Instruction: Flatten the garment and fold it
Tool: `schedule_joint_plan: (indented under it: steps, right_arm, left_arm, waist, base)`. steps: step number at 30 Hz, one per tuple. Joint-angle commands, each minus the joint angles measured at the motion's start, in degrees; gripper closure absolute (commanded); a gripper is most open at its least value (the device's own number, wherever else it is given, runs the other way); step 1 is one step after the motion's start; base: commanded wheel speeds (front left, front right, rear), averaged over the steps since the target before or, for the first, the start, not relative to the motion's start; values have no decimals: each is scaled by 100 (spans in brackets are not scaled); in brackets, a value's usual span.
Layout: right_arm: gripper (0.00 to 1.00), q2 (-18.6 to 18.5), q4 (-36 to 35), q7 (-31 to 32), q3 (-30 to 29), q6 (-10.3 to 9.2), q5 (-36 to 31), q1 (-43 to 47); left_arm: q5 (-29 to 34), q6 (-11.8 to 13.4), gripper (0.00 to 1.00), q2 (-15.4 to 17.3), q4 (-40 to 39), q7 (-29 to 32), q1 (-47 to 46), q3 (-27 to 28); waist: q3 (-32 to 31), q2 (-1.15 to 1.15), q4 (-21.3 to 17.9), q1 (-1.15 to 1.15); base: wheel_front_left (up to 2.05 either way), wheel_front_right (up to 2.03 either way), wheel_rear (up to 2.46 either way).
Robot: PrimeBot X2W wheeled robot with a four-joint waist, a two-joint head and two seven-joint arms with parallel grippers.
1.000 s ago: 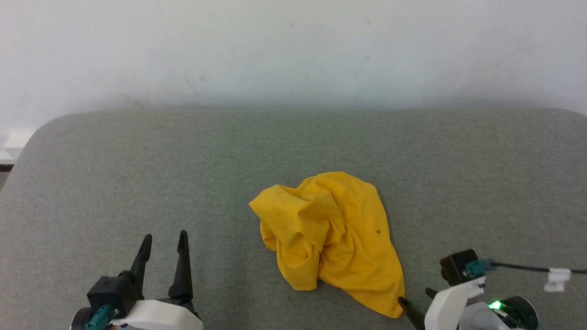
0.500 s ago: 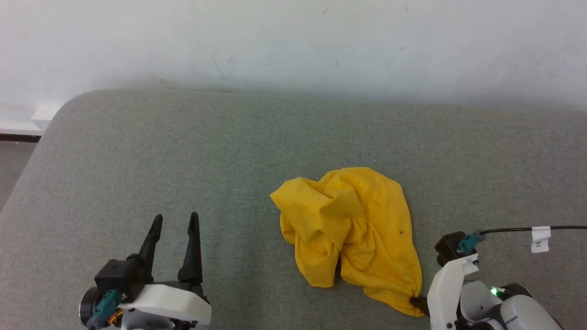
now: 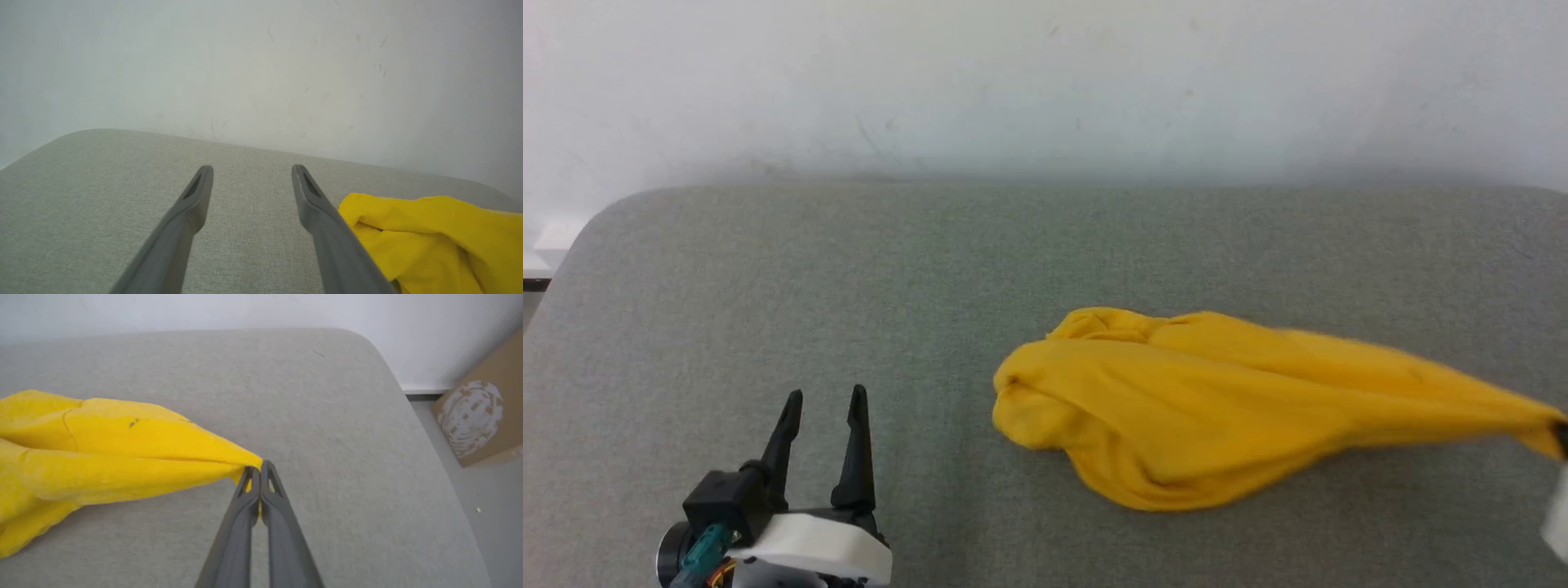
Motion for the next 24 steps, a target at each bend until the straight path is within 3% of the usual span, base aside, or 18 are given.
schedule_joint_plan:
  steps: [1,7,8,9,10,11,20,24]
  right_arm:
    - [100,129,0,83,-540,-8,-144,392]
    - [100,698,617,20,-1817,-8,-270,1077]
    - [94,780,751,-67,-1866,-8,-296,1112]
    - [70,856,869,-167,-1853,-8,-298,1117]
    - [56,913,931,-292,-1796,-8,-281,1101]
    - [0,959,937,-462,-1734,-8,-244,1065]
    - [0,1160,185,-1974,-1270,-8,-338,635]
    - [0,1248,-333,-2335,-701,-8,-586,641]
  left_arm:
    - [4,42,0,11,-4,-21,82,15]
    - [-31,58,0,19,31,0,87,7]
    - [-36,66,0,23,38,6,87,10]
    - [-40,72,0,29,47,16,87,11]
    - [-48,77,0,32,56,24,88,13]
    - [-56,84,0,36,62,26,91,18]
    - [-99,142,0,78,117,83,170,28]
    - [-113,164,0,111,134,119,225,29]
  waist:
    - [-16,0,-72,0]
    - [21,0,-131,0]
    - [33,0,-141,0]
    - [42,0,-150,0]
    - [47,0,-160,0]
    - [50,0,-174,0]
    - [-112,0,-221,0]
    - [-214,0,-214,0]
  base:
    - [0,0,0]
    - [0,0,0]
    - [0,0,0]
    - [0,0,0]
    - [0,0,0]
    - [0,0,0]
    - [0,0,0]
    - [0,0,0]
